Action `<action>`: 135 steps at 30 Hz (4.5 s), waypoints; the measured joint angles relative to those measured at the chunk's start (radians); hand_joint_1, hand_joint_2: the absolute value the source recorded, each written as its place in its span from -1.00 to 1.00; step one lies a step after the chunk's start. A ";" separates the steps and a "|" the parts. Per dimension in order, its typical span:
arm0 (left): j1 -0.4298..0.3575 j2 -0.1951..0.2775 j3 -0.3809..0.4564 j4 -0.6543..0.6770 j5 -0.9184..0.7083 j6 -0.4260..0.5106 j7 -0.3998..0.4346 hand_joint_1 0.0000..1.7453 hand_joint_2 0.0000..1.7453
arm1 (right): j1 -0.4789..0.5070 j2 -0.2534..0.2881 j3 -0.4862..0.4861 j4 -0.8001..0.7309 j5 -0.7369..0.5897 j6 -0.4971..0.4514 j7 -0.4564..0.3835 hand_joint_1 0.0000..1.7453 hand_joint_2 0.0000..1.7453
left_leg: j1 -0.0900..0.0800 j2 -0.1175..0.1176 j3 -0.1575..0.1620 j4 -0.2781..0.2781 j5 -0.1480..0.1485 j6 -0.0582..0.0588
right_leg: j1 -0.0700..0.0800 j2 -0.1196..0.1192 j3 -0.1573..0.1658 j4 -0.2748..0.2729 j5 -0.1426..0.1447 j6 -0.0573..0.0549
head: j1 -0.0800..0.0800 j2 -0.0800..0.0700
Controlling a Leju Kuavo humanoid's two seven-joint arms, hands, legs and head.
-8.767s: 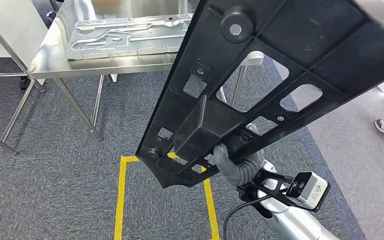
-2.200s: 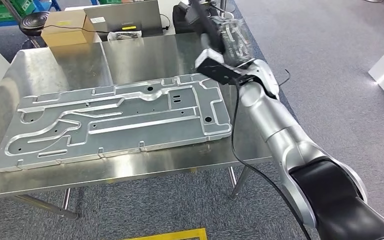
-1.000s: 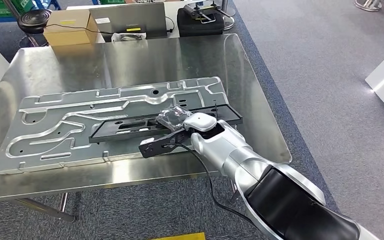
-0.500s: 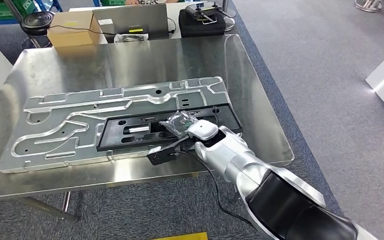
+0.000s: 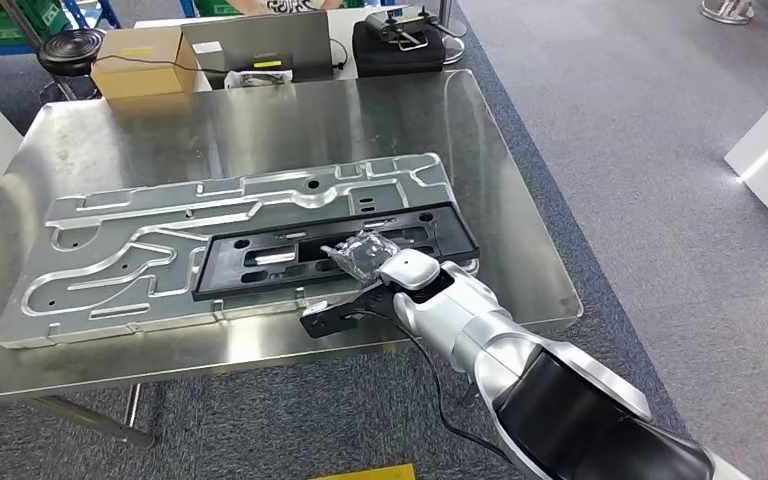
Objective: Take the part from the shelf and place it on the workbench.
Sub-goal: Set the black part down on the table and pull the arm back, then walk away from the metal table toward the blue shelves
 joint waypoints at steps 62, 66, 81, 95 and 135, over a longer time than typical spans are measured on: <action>0.050 -0.002 0.075 0.001 0.071 -0.018 -0.024 -1.00 -1.00 | 1.047 -0.316 -1.791 -0.241 -0.096 -0.508 -0.302 -1.00 -1.00 | -0.019 0.000 0.126 -0.035 -0.094 0.028 | -0.011 -0.015 -0.046 -0.006 0.058 0.016 | 0.000 0.000; 0.051 -0.007 0.076 0.001 0.073 -0.020 -0.020 -1.00 -1.00 | 1.034 -0.308 -1.795 -0.097 -0.050 -0.449 -0.177 -1.00 -1.00 | -0.014 0.010 0.097 -0.048 -0.044 0.055 | -0.017 -0.009 -0.068 0.050 -0.012 0.037 | 0.001 0.000; 0.050 -0.028 0.072 0.001 0.035 -0.038 -0.032 -1.00 -1.00 | 1.006 -0.272 -1.842 0.034 -0.054 -0.188 0.041 -1.00 -1.00 | -0.008 0.012 -0.069 0.055 -0.012 -0.001 | -0.018 -0.010 0.108 -0.029 -0.081 -0.006 | 0.000 0.000; 0.045 -0.013 0.067 0.001 0.052 -0.040 -0.020 -1.00 -1.00 | 0.997 -0.217 -1.841 0.055 -0.006 -0.089 0.025 -1.00 -1.00 | -0.016 0.015 0.143 -0.055 -0.084 0.047 | -0.007 -0.011 -0.040 -0.002 0.038 0.026 | 0.000 0.000; 0.042 -0.018 0.077 0.002 0.063 -0.004 -0.027 -1.00 -1.00 | 0.982 -0.220 -1.840 0.062 0.011 -0.074 0.011 -1.00 -1.00 | -0.014 0.023 -0.017 -0.034 0.025 0.049 | -0.016 -0.008 0.029 0.196 -0.098 0.044 | 0.000 0.000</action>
